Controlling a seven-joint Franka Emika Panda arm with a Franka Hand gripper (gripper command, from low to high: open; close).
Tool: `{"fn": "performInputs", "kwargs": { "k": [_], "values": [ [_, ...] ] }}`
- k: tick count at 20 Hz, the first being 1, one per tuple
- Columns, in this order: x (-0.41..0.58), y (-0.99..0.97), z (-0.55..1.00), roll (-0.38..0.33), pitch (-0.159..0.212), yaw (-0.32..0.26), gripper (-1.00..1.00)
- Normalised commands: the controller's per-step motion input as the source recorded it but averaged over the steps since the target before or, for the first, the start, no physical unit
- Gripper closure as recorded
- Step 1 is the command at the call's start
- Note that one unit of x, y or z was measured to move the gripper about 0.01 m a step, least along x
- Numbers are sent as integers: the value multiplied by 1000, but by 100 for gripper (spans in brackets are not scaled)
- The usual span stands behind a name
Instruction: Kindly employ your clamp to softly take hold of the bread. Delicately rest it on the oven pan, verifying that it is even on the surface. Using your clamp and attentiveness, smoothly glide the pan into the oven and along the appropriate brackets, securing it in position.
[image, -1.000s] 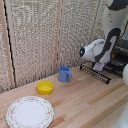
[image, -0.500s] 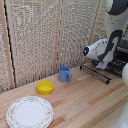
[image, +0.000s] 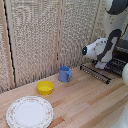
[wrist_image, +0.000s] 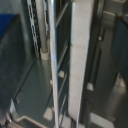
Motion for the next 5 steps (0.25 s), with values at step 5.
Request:
{"fn": "performInputs", "kwargs": {
  "k": [5],
  "values": [
    [326, 242, 719, 93, 118, -15, -100]
  ]
}}
